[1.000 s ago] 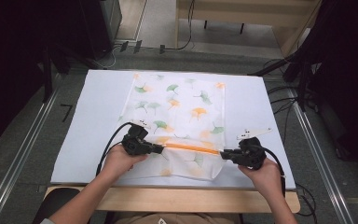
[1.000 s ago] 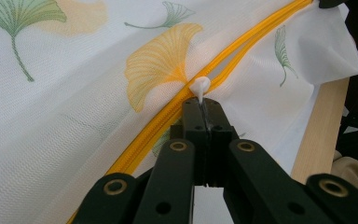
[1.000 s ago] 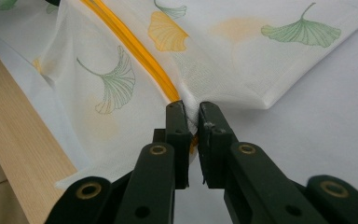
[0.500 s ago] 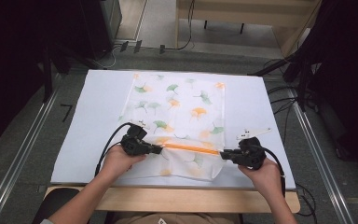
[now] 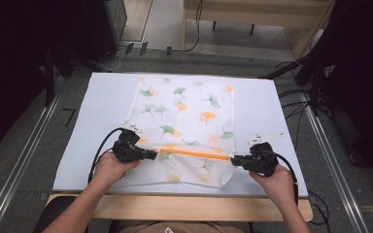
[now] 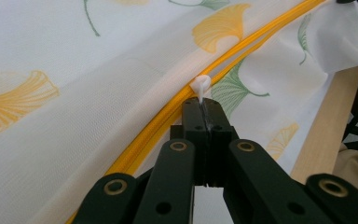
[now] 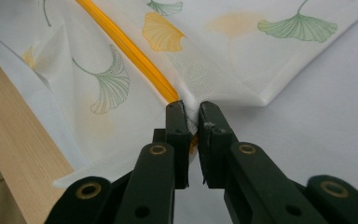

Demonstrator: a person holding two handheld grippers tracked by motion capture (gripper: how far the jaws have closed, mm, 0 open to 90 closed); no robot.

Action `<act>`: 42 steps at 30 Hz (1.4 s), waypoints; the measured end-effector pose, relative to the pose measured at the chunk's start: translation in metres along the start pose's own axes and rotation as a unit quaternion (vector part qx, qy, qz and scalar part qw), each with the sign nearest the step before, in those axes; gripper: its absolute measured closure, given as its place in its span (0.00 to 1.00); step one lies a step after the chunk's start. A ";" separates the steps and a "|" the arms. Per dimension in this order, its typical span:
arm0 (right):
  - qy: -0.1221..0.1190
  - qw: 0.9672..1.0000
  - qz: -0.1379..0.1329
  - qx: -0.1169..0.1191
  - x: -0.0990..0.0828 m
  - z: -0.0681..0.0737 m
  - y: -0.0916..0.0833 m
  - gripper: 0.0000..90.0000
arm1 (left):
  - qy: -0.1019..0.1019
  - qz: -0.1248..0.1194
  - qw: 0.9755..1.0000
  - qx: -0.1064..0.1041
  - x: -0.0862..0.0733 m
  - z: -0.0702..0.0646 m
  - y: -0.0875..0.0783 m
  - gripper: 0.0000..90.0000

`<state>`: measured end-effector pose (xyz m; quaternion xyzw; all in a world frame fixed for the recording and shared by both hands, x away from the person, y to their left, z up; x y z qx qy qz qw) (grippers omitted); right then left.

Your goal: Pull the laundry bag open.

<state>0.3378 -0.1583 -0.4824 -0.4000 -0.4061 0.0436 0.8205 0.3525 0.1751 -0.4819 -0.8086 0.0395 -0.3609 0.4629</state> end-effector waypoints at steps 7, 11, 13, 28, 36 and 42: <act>-0.001 1.000 0.004 -0.003 0.000 0.000 0.001 0.94 | -0.003 0.003 1.000 0.001 -0.001 0.000 0.003 1.00; 0.000 1.000 0.007 -0.004 -0.001 -0.001 0.002 0.94 | -0.002 0.006 1.000 0.001 -0.001 0.000 0.004 1.00; 0.001 1.000 0.008 -0.005 -0.001 -0.001 0.002 0.94 | -0.002 0.005 1.000 0.001 -0.001 0.000 0.004 1.00; 0.001 1.000 0.005 -0.006 -0.001 -0.001 0.001 0.94 | -0.002 0.004 1.000 0.000 0.000 -0.001 0.004 1.00; -0.003 1.000 0.000 -0.003 0.001 0.000 0.001 0.94 | -0.013 0.011 1.000 0.011 -0.003 0.007 0.001 1.00; 0.000 1.000 -0.004 -0.005 0.001 -0.001 0.000 0.94 | -0.025 0.006 1.000 0.014 -0.006 0.017 -0.012 1.00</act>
Point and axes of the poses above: each handheld gripper's, and its own axes: y roughly forward along the jaws, x roughly out of its top, z roughly to its left, the point moved 7 cm from there along y, roughly forward along the jaws, and after that the axes turned 7 degrees about x, right-handed, at the moved point
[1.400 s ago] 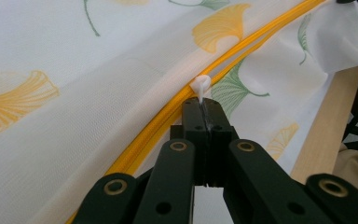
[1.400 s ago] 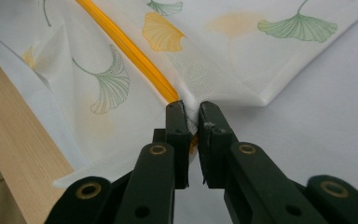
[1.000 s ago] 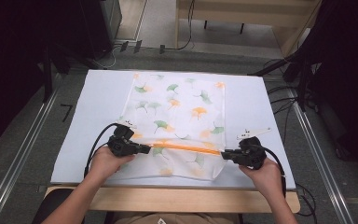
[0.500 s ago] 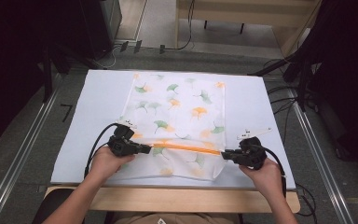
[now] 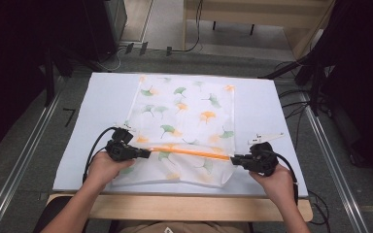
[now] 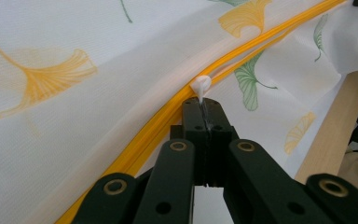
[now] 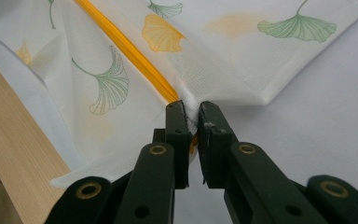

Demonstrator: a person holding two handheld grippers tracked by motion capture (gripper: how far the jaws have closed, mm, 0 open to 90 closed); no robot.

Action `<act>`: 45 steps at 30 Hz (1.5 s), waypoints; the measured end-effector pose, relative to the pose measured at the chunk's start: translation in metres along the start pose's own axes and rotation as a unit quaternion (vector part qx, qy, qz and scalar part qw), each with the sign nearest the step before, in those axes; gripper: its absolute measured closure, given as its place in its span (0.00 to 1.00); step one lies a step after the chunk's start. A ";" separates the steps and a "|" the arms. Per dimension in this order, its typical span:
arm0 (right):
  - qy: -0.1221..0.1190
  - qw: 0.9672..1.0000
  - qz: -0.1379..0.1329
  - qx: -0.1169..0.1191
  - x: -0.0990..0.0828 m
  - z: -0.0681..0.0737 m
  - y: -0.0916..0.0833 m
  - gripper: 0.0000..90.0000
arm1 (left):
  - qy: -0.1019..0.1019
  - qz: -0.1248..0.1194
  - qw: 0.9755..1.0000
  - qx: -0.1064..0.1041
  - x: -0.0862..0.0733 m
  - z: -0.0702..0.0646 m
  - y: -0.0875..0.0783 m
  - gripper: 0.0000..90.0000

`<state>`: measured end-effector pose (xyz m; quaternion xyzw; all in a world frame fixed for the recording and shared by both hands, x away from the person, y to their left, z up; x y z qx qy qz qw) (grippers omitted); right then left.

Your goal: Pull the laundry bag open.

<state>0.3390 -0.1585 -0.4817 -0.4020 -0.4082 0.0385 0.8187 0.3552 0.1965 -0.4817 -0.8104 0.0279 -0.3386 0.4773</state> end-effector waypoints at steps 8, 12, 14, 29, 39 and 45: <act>0.000 1.000 0.005 -0.004 -0.001 -0.001 0.001 0.94 | -0.006 -0.007 1.000 0.007 -0.009 0.010 -0.014 1.00; 0.000 1.000 0.007 -0.005 -0.001 -0.001 0.002 0.94 | -0.005 -0.013 1.000 -0.003 -0.008 0.007 -0.013 1.00; 0.000 1.000 0.010 -0.008 -0.002 -0.002 0.002 0.94 | -0.002 -0.014 1.000 -0.005 -0.007 0.006 -0.013 1.00; 0.002 1.000 0.014 -0.009 -0.004 -0.004 0.002 0.94 | -0.002 -0.012 1.000 -0.015 -0.007 0.004 -0.011 1.00; 0.005 1.000 0.013 -0.002 -0.003 -0.003 0.002 0.94 | 0.000 -0.016 1.000 -0.015 -0.006 0.003 -0.012 1.00; 0.007 1.000 0.015 -0.002 -0.004 -0.003 0.003 0.94 | -0.002 -0.013 1.000 -0.013 -0.007 0.004 -0.012 1.00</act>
Point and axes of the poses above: each handheld gripper's, and its own axes: y roughly forward along the jaws, x roughly out of its top, z roughly to its left, the point moved 7 cm from there along y, roughly forward along the jaws, and after that the axes turned 7 degrees about x, right-handed, at the moved point
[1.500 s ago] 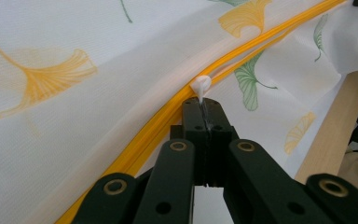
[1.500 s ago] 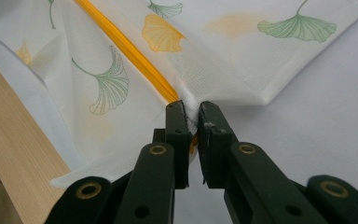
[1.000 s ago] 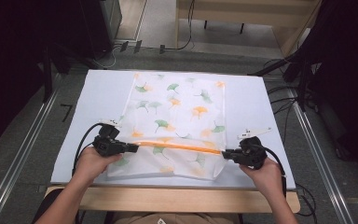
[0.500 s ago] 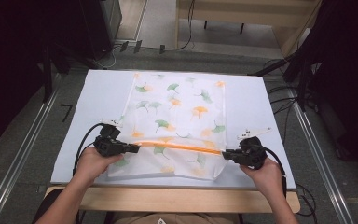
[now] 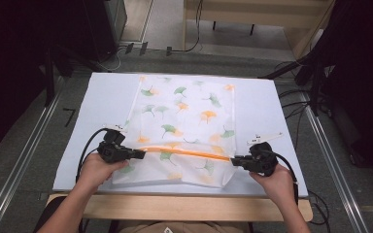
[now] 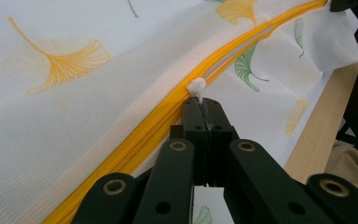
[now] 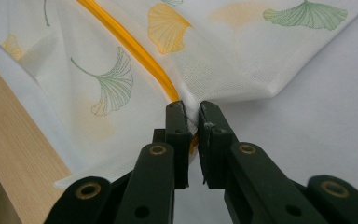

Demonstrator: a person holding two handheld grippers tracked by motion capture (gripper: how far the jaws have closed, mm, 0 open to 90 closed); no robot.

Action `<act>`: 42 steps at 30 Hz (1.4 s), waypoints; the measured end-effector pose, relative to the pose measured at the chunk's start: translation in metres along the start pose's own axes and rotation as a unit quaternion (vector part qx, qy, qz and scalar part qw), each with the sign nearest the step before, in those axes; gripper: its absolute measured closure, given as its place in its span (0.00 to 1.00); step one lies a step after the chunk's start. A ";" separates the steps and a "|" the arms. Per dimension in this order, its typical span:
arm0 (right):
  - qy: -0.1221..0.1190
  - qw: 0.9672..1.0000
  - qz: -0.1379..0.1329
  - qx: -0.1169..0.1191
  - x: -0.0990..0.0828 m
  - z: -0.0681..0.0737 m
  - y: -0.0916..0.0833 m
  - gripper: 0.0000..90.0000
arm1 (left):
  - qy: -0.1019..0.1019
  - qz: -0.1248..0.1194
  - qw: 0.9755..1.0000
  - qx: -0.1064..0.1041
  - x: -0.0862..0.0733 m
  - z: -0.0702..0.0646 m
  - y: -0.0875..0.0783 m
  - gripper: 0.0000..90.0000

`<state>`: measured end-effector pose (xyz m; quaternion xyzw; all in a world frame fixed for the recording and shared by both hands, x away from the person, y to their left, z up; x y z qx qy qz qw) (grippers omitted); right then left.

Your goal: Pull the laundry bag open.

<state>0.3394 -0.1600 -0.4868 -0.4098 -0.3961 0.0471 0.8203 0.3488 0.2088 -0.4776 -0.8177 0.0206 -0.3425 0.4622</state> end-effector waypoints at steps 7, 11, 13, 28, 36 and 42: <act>0.009 1.000 0.002 0.005 -0.001 -0.004 0.000 0.94 | -0.005 0.006 1.000 0.003 -0.002 0.002 0.000 1.00; 0.005 1.000 -0.002 0.008 -0.001 -0.005 -0.002 0.94 | -0.015 0.002 1.000 0.008 -0.004 0.005 -0.004 1.00; 0.010 1.000 0.000 0.009 -0.002 -0.005 -0.002 0.94 | -0.015 0.002 1.000 0.013 -0.006 0.008 -0.006 1.00; 0.013 1.000 0.006 0.008 -0.004 -0.011 -0.003 0.94 | -0.035 -0.004 0.999 0.031 -0.016 0.024 -0.021 1.00; 0.017 1.000 0.005 0.008 -0.003 -0.012 -0.003 0.94 | -0.035 -0.003 0.999 0.031 -0.016 0.024 -0.021 1.00; 0.017 1.000 0.006 0.007 -0.003 -0.012 -0.003 0.94 | -0.034 -0.001 0.999 0.031 -0.017 0.024 -0.021 1.00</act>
Point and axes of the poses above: each handheld gripper's, and its own axes: y roughly forward along the jaws, x roughly out of its top, z roughly to its left, the point moved 7 cm from there along y, roughly forward along the jaws, and after that the axes turned 7 degrees about x, right-handed, at the moved point
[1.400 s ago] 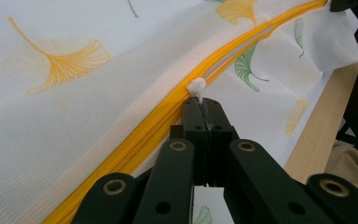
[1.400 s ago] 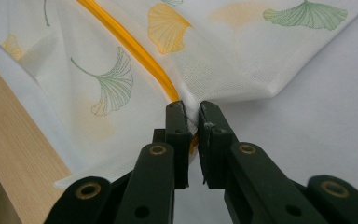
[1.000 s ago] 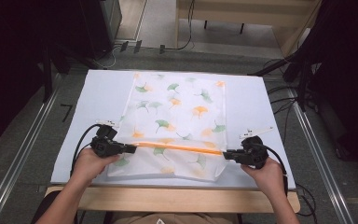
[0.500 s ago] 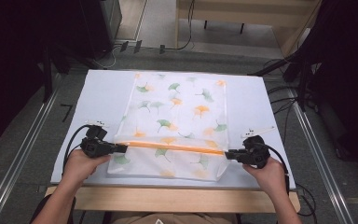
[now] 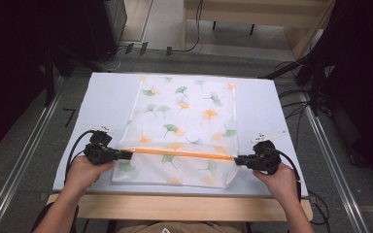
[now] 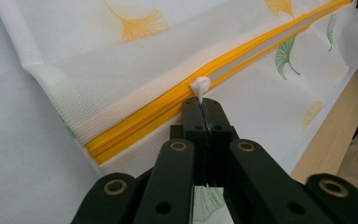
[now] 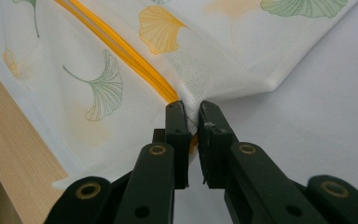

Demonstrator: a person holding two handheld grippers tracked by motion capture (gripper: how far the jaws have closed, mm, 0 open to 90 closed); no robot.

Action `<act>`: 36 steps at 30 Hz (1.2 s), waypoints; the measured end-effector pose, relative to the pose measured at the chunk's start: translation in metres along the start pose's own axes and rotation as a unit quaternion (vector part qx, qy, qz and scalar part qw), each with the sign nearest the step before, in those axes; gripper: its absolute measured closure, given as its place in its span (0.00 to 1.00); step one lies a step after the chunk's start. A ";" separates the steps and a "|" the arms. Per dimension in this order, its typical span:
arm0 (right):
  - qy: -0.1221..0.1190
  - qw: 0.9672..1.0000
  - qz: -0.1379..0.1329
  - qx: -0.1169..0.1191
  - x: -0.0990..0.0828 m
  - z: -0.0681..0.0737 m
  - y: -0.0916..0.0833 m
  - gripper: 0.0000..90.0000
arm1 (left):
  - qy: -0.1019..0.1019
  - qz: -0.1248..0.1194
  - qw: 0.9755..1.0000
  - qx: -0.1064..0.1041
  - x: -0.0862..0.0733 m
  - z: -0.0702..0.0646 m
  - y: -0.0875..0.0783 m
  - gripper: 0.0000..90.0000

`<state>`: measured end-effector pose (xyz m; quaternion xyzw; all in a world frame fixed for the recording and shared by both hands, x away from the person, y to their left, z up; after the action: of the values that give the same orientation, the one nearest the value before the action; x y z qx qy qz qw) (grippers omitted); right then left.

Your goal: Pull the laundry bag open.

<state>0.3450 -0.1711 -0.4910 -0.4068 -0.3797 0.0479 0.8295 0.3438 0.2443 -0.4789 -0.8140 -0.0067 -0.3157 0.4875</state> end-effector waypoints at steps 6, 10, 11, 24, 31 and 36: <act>-0.001 1.000 0.001 0.003 0.000 0.001 0.001 0.94 | 0.000 -0.004 1.000 -0.001 0.000 0.001 -0.003 1.00; -0.005 1.000 0.001 0.003 0.001 0.002 0.001 0.94 | -0.001 -0.004 1.000 0.000 -0.001 0.003 -0.005 1.00; -0.005 1.000 0.000 0.002 0.001 0.002 0.001 0.94 | -0.004 -0.004 1.000 0.004 -0.002 0.007 -0.006 1.00; -0.003 1.000 0.002 -0.001 0.001 0.001 0.002 0.94 | -0.014 -0.007 1.000 0.014 -0.010 0.022 -0.019 1.00; -0.003 1.000 0.002 -0.001 0.001 0.001 0.001 0.94 | -0.014 -0.006 1.000 0.015 -0.011 0.022 -0.019 1.00; -0.004 1.000 0.002 0.000 0.001 0.001 0.002 0.94 | -0.012 -0.004 1.000 0.014 -0.011 0.022 -0.019 1.00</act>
<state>0.3456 -0.1695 -0.4915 -0.4075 -0.3827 0.0509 0.8276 0.3400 0.2750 -0.4770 -0.8107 -0.0201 -0.3074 0.4979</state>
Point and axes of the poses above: each handheld gripper's, and its own axes: y roughly forward along the jaws, x roughly out of its top, z roughly to its left, the point moved 7 cm from there along y, roughly forward along the jaws, and after that the axes turned 7 degrees about x, right-handed, at the moved point
